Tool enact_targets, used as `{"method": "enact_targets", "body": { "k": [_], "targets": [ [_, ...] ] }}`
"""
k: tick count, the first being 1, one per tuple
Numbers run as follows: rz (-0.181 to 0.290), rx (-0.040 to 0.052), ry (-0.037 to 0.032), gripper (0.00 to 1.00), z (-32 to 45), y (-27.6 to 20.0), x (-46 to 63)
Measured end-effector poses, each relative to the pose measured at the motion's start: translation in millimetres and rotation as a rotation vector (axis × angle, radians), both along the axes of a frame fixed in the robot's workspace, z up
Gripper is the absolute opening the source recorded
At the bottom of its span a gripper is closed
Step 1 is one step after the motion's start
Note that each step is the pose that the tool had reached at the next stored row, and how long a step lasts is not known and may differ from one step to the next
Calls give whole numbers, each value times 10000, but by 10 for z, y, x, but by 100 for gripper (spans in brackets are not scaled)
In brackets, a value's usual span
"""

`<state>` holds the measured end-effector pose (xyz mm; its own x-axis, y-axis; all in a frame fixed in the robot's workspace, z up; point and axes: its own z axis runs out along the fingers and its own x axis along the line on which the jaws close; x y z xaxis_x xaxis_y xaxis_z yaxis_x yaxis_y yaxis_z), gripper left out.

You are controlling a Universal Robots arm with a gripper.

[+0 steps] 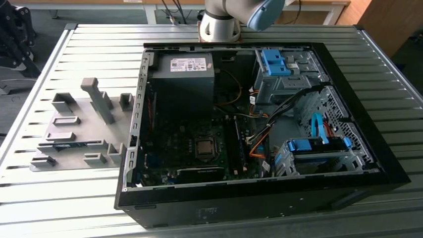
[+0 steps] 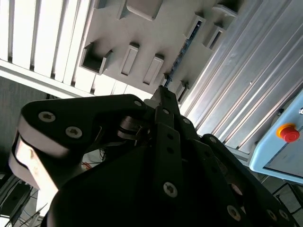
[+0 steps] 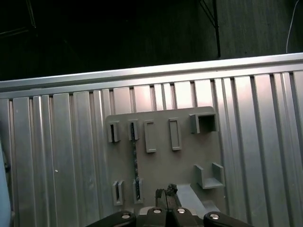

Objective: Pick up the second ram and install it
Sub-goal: 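Pick up the second ram and move it above second insertion slot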

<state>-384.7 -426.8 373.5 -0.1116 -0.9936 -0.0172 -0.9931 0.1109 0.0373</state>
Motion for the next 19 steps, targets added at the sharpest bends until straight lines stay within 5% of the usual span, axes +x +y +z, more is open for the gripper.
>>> {"method": "enact_targets", "body": {
  "k": [5, 11, 14, 19],
  "targets": [
    [885, 0, 0, 11, -4, 0, -1],
    [1035, -1, -29, 11, -39, -68, -52],
    [1061, -8, -96, 35, -84, -105, -70],
    [900, -11, -122, 42, -172, -127, -85]
  ]
}}
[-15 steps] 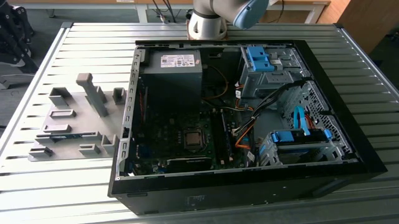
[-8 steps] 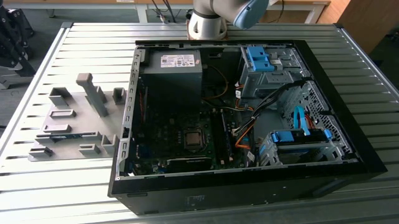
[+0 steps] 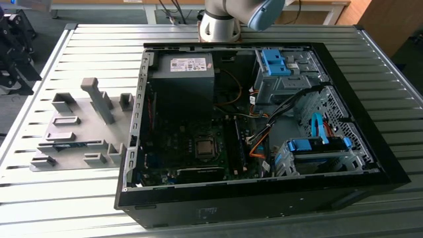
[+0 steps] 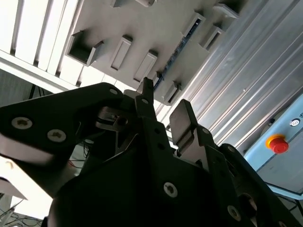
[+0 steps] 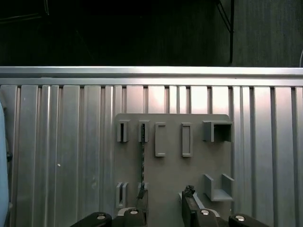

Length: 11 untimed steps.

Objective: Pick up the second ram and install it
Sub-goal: 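Pick up the second ram and move it above second insertion slot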

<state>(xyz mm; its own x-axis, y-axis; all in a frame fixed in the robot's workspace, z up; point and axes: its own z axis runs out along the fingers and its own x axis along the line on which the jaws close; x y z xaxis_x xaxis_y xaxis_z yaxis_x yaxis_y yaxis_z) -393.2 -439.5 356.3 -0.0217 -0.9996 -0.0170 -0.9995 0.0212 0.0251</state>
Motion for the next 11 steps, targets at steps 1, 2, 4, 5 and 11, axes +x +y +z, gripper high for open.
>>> {"method": "enact_targets", "body": {
  "k": [1, 2, 4, 5, 11],
  "targets": [
    [-91, 0, -1, 42, -18, -2, 0],
    [-189, 0, 0, 42, -36, -4, 0],
    [-265, 1, -3, 42, -68, -5, 0],
    [-265, 0, -2, 42, -69, -5, 0],
    [-265, 0, -3, 42, -71, -5, 0]
  ]
}}
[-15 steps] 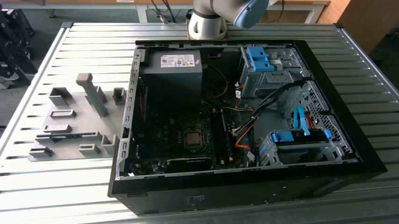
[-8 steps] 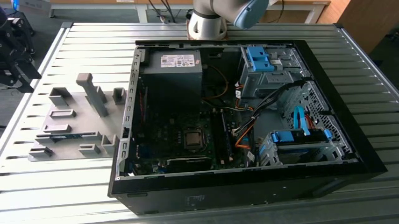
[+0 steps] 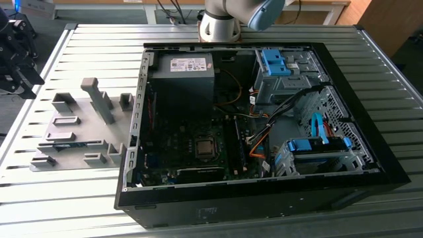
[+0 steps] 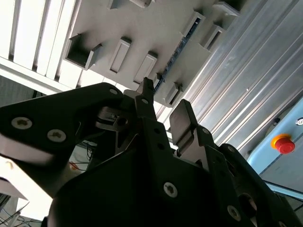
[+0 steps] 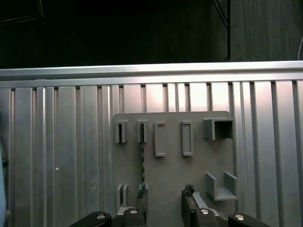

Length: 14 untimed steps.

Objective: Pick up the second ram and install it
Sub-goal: 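Pick up the second ram and move it above second insertion slot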

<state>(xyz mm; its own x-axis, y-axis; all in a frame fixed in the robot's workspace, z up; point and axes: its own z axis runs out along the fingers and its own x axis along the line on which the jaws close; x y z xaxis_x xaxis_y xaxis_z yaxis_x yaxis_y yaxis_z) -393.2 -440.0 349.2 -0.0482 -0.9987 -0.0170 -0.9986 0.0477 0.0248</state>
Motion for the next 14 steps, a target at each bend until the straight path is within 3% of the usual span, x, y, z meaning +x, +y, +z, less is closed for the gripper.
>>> {"method": "enact_targets", "body": {
  "k": [6, 14],
  "targets": [
    [0, 2, -2, 42, -25, 0, 0],
    [0, 0, 0, 42, -163, 0, 0]
  ]
}}
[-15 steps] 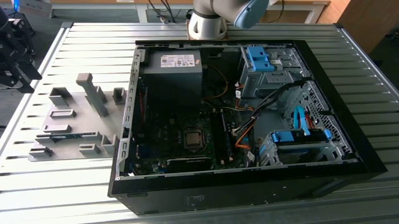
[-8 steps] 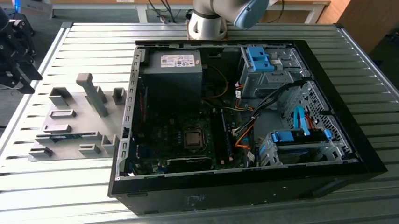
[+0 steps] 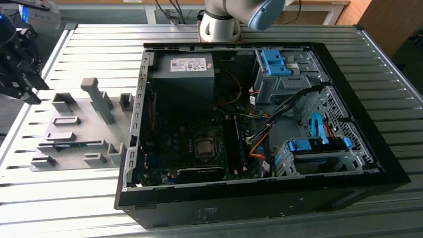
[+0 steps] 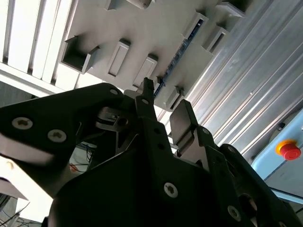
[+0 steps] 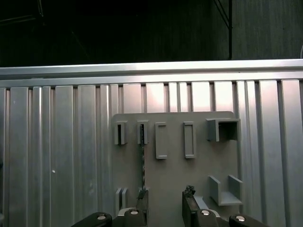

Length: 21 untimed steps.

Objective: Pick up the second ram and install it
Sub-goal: 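Pick up the second ram and move it above second insertion slot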

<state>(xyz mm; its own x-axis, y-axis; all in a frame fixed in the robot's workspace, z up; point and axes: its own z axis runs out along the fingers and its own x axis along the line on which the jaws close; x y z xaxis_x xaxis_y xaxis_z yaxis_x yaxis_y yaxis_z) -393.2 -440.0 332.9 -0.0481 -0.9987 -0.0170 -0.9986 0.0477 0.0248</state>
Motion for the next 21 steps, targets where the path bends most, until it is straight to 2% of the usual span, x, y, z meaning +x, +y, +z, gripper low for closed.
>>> {"method": "enact_targets", "body": {
  "k": [10, 21],
  "targets": [
    [0, 0, -1, 42, -148, 0, 0],
    [0, 0, -1, 42, -159, 0, 0]
  ]
}}
